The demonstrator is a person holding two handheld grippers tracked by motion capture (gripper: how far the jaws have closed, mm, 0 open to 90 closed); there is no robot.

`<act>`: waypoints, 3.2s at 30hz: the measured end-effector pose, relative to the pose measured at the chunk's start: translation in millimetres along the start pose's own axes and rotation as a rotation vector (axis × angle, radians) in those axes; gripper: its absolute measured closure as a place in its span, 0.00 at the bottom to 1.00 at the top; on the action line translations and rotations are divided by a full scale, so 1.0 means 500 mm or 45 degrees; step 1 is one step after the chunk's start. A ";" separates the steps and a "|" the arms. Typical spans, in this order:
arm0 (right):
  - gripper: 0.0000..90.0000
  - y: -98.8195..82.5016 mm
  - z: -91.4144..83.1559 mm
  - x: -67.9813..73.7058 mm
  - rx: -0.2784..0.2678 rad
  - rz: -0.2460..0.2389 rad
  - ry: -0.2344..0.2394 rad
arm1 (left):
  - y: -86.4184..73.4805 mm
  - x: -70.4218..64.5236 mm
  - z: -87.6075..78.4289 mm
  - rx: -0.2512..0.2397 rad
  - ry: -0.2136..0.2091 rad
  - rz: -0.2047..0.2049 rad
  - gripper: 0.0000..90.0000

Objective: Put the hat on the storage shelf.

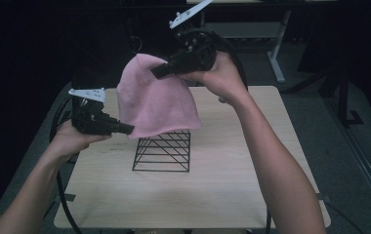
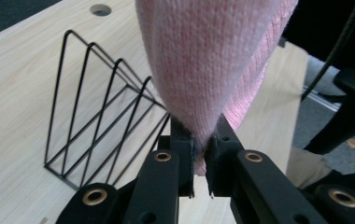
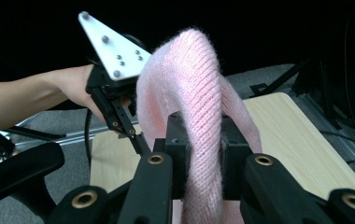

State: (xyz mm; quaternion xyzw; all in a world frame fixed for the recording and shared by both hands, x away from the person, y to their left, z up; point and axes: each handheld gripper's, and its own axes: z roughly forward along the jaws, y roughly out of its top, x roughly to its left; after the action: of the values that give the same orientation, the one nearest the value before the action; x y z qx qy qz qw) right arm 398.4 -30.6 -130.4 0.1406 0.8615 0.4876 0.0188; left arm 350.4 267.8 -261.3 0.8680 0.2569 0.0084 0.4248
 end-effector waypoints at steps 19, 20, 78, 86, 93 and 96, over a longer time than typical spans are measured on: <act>0.86 -0.096 0.018 -0.076 0.021 0.118 -0.023 | -0.001 0.013 0.073 0.123 0.109 0.040 0.93; 0.86 -0.098 0.017 -0.075 0.022 0.125 -0.022 | -0.001 0.013 0.076 0.125 0.108 0.044 0.93; 0.83 -0.215 0.144 -0.039 0.078 0.133 0.215 | -0.148 0.039 0.113 0.228 0.172 -0.008 0.92; 0.82 -0.248 0.165 -0.043 0.116 0.155 0.243 | -0.170 0.050 0.137 0.281 0.173 -0.019 0.92; 0.81 -0.265 0.182 -0.041 0.159 0.160 0.249 | -0.178 0.053 0.156 0.328 0.184 -0.007 0.92; 0.77 -0.280 0.192 -0.039 0.180 0.180 0.253 | -0.188 0.056 0.172 0.368 0.194 0.003 0.92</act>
State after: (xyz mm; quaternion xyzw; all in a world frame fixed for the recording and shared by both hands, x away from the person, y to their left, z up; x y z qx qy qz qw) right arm 401.8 -23.4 -300.8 0.1531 0.8792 0.4373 -0.1109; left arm 353.5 265.5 -391.8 0.9173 0.2859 0.0374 0.2746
